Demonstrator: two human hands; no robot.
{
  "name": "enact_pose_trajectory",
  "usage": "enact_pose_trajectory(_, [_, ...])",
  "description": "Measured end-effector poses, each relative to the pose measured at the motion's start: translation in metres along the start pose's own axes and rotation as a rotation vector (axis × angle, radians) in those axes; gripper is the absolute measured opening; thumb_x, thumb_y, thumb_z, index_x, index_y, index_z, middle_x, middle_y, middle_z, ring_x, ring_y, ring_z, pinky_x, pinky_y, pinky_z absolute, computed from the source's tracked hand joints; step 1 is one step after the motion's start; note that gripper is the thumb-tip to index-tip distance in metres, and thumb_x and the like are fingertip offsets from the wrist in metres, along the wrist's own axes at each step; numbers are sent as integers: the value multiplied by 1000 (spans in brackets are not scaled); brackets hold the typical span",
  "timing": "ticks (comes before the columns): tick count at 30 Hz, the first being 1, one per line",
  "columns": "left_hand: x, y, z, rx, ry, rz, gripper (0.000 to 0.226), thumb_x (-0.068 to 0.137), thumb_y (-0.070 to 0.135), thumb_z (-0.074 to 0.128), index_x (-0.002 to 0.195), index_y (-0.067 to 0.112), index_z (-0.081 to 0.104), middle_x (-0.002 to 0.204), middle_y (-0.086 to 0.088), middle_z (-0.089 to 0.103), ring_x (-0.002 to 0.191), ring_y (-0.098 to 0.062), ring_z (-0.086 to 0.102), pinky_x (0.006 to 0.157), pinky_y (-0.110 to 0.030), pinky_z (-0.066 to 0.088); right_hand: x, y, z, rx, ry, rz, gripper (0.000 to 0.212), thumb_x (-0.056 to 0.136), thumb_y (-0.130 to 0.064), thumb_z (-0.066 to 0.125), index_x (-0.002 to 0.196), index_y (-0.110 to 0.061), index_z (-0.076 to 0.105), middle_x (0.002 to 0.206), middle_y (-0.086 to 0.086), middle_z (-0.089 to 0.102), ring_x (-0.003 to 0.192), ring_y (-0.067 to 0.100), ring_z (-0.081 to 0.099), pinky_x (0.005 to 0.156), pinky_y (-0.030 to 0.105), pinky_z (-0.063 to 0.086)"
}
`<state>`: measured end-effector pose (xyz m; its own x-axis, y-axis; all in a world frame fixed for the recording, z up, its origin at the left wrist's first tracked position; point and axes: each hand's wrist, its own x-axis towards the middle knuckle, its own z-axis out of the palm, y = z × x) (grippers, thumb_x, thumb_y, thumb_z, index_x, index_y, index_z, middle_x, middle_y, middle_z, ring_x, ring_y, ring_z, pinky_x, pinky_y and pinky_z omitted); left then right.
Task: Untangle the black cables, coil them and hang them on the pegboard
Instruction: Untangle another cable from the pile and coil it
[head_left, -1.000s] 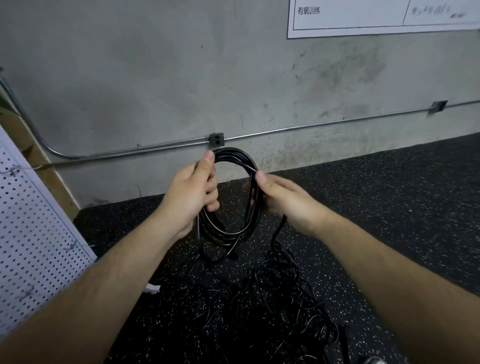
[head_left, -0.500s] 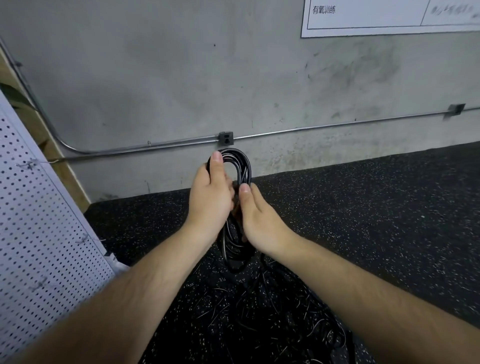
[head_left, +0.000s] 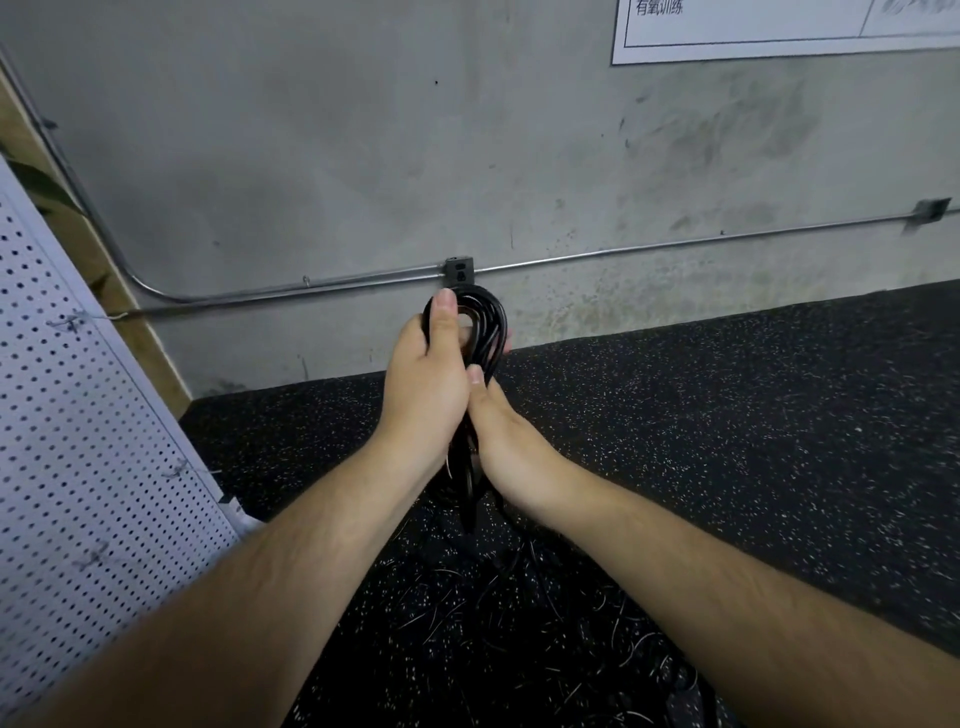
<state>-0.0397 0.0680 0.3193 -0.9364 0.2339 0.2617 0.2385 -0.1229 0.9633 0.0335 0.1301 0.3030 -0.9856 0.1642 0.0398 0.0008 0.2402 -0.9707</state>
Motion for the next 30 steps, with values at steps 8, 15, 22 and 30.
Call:
enact_pose_trajectory(8, [4, 21, -11, -46, -93, -196, 45, 108, 47, 41, 77, 16, 53, 84, -16, 77, 66, -26, 74, 56, -35, 60, 0, 1, -14, 75, -235, 27, 76, 72, -22, 80, 136, -26, 40, 119, 6, 71, 113, 18, 67, 104, 37, 52])
enact_pose_trajectory(15, [-3, 22, -8, -176, -163, -260, 39, 107, 48, 39, 84, 18, 50, 95, -15, 77, 80, -33, 76, 66, -36, 55, 10, 7, -7, -13, -49, 23, 34, 70, 6, 73, 90, -14, 53, 63, -8, 57, 56, 3, 56, 56, 18, 47])
enact_pose_trajectory(22, [-13, 21, -5, 33, -300, -139, 45, 111, 44, 31, 83, 20, 57, 92, -9, 79, 77, -29, 77, 88, -34, 54, 10, 21, 11, -115, -7, -112, 32, 76, -19, 77, 103, -20, 59, 83, -6, 72, 78, 1, 68, 71, 22, 54])
enact_pose_trajectory(30, [-9, 20, -3, -147, -265, -221, 37, 107, 43, 46, 89, 10, 54, 67, -5, 59, 46, -8, 43, 46, -18, 34, 4, 20, 11, -392, 70, -140, 15, 87, -13, 51, 72, -15, 51, 63, -1, 56, 55, 11, 52, 49, 23, 36])
